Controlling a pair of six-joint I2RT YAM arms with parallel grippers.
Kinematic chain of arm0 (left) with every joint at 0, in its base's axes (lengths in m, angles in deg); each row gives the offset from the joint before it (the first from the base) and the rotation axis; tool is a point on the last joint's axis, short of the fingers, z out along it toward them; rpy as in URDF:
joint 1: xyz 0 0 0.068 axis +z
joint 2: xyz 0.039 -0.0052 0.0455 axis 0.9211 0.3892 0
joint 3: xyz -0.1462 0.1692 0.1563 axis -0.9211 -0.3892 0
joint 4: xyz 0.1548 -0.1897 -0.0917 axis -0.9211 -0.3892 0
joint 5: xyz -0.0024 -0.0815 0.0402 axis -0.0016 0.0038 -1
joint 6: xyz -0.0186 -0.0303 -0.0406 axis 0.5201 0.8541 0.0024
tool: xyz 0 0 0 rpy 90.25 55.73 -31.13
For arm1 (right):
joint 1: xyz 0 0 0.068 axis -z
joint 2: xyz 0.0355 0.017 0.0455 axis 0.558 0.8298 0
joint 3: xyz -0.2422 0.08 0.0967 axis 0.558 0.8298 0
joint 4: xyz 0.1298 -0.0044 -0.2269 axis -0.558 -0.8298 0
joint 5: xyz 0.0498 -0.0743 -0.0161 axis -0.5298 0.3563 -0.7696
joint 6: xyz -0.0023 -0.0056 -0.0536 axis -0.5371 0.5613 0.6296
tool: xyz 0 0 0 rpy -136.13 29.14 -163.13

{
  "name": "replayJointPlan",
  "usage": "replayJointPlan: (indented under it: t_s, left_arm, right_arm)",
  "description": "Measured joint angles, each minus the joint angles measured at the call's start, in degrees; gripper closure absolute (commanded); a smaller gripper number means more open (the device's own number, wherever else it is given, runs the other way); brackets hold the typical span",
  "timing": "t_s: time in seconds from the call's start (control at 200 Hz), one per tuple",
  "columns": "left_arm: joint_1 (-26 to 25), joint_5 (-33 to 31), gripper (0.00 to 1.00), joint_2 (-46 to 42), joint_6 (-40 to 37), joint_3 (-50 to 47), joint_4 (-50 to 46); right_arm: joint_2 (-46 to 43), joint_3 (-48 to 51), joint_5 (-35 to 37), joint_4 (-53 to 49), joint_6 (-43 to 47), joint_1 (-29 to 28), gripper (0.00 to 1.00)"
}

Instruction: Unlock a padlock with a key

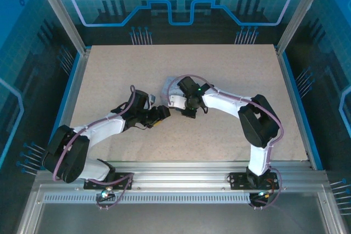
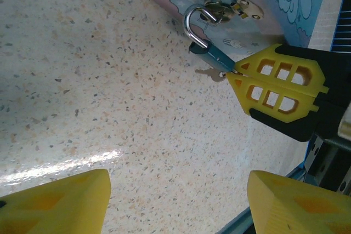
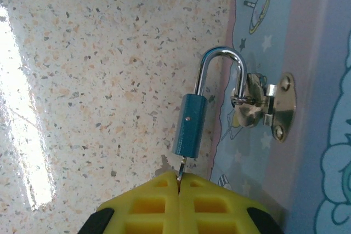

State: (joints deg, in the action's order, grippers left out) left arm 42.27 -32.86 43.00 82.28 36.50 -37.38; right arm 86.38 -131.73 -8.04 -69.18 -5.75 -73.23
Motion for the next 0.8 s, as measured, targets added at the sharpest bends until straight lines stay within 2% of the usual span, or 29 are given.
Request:
replayJointPlan:
  t_s: [0.545,0.8]
  left_arm:
    - [0.13,-0.15,0.32,-1.81,-0.2,-0.31,-1.53]
    - [0.26,-0.17,0.32,-2.6,-0.22,-0.31,-2.05]
  right_arm:
    - [0.2,-0.09,-0.07,2.32,0.48,-0.31,1.0]
    - [0.37,-1.49,-2.4,3.15,1.07,-0.39,1.0]
